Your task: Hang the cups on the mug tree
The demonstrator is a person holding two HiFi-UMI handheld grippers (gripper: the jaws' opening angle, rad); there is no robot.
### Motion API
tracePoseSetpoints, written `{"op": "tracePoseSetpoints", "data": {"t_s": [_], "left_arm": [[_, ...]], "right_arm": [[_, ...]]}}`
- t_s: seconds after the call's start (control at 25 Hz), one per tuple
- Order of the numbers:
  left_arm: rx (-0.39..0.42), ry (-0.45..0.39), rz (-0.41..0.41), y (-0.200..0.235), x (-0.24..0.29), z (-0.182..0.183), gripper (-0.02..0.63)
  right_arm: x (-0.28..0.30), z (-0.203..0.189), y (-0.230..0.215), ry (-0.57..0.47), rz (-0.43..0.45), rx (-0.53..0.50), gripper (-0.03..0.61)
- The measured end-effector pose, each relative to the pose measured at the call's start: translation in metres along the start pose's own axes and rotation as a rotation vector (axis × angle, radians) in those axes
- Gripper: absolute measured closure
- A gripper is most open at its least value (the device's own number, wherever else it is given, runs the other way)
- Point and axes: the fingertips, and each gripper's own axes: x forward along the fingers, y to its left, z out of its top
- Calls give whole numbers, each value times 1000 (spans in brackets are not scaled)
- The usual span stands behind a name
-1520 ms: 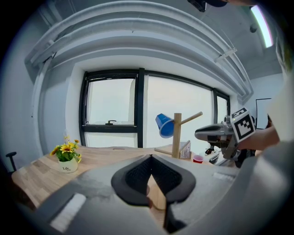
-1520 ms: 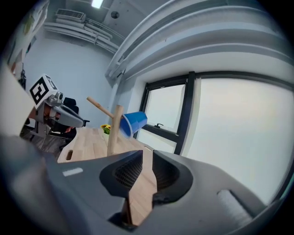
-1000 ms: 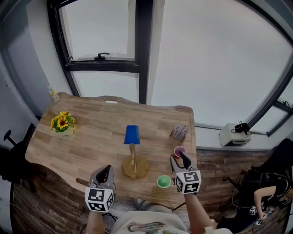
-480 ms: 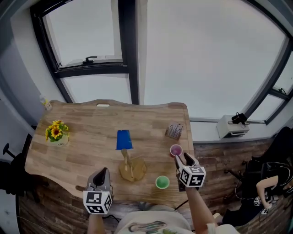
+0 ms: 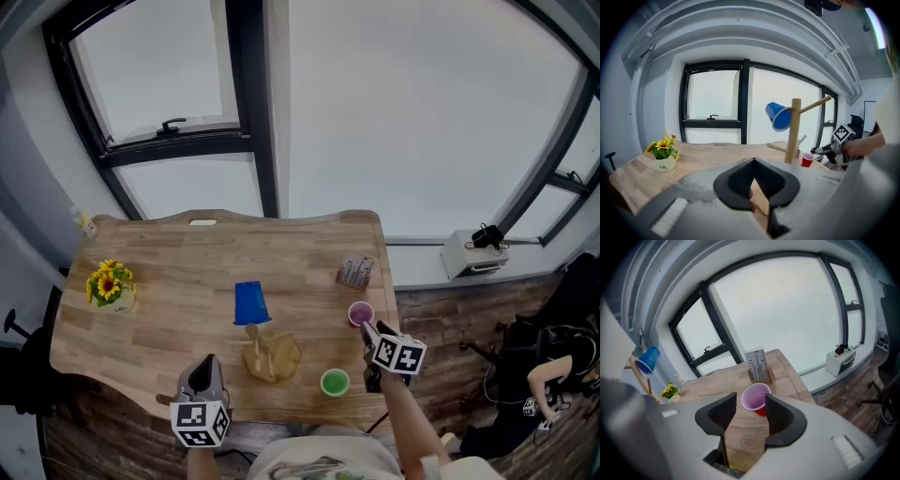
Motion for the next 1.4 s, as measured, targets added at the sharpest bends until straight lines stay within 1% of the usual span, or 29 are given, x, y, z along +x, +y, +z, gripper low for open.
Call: {"op": "tracePoseSetpoints", "data": {"t_s": [0.12,0.32,0.4,0.56,0.72,0.8,0.92,1.04,1.2,1.4], "left_arm": [[-12,11,7,4,6,-5,609],[-16,29,8,9,13,-9,609],[-17,36,4,8,17,-11,609],[-23,48,-4,8,22,-14,609],[-19,56,-12,6,26,-17,609],[-17,60,-17,4,28,-18,609],[-16,63,-24,2,31,-17,609],[-17,64,-28,2,31,-17,609],[-18,63,-27,2,30,-19,609],[-19,59,-24,4,28,-19,609]], "right_arm": [[12,-8,-12,36,-15,103,383],[28,-17,-29,59,-4,370,385],[33,-20,-34,62,5,459,385],[39,-24,-39,74,10,567,388],[41,-27,-38,85,22,605,448],[42,-28,-37,90,23,611,481],[42,-26,-36,89,27,617,511],[41,-26,-36,88,24,616,555],[39,-28,-34,96,24,606,558],[36,-23,-33,75,25,582,558]]}}
